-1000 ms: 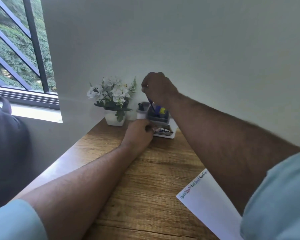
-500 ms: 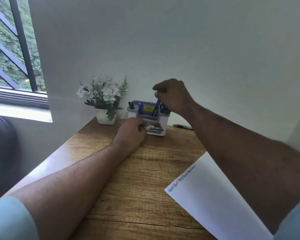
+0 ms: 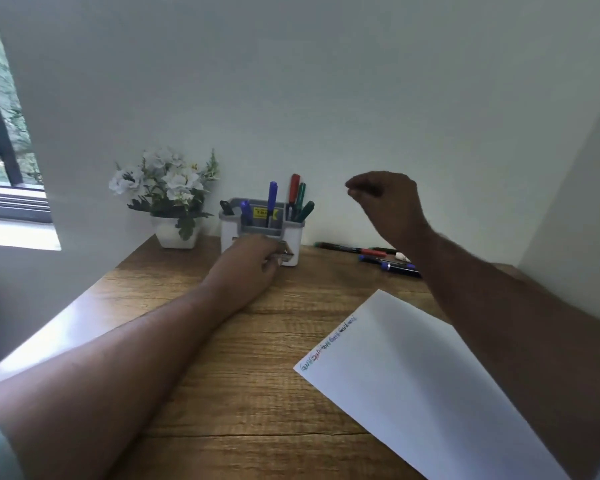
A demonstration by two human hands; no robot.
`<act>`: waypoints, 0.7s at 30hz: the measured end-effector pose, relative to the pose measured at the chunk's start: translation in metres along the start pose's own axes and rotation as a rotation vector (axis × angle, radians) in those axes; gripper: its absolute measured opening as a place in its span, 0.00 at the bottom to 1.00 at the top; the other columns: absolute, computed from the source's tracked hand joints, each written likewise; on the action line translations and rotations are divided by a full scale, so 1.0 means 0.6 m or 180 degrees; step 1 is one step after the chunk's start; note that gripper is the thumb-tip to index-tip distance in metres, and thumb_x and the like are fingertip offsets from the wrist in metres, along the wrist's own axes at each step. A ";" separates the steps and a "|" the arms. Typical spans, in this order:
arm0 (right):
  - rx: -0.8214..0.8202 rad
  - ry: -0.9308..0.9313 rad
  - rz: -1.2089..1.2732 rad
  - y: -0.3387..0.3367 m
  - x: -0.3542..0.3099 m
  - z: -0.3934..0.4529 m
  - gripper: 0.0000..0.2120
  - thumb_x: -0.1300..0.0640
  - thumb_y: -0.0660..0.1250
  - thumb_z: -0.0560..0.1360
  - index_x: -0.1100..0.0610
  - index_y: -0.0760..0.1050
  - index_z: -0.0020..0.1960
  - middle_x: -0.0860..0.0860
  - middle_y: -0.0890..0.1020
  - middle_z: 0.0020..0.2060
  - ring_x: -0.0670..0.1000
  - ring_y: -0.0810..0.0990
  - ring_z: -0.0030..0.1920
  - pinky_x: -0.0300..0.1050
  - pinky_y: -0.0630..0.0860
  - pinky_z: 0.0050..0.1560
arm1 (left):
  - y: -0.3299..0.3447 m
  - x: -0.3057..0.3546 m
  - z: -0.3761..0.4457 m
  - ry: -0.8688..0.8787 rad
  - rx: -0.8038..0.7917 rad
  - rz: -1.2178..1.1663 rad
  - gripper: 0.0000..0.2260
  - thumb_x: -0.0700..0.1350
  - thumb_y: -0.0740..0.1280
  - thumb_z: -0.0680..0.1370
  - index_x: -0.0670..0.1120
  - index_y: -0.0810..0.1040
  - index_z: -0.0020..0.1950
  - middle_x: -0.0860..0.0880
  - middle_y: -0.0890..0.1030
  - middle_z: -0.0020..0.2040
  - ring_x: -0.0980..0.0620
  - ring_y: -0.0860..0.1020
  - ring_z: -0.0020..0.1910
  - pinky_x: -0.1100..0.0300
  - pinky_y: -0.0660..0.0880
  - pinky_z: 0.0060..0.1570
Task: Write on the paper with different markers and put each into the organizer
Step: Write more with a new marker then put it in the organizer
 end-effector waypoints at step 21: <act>-0.2143 -0.0073 -0.3334 0.067 0.148 -0.056 0.09 0.47 0.63 0.77 0.53 0.70 0.47 0.54 0.79 0.51 0.57 0.78 0.51 0.46 0.69 0.43 | 0.043 0.034 -0.005 0.0220 -0.0712 -0.0286 0.16 0.46 0.65 0.79 0.48 0.75 0.67 0.48 0.78 0.62 0.54 0.74 0.61 0.62 0.69 0.60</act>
Point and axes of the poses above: each hand's wrist, its own z-axis towards the middle knuckle, its own y-axis out of the palm, x = y × z, the point moved 6 cm from there along z, towards the middle knuckle
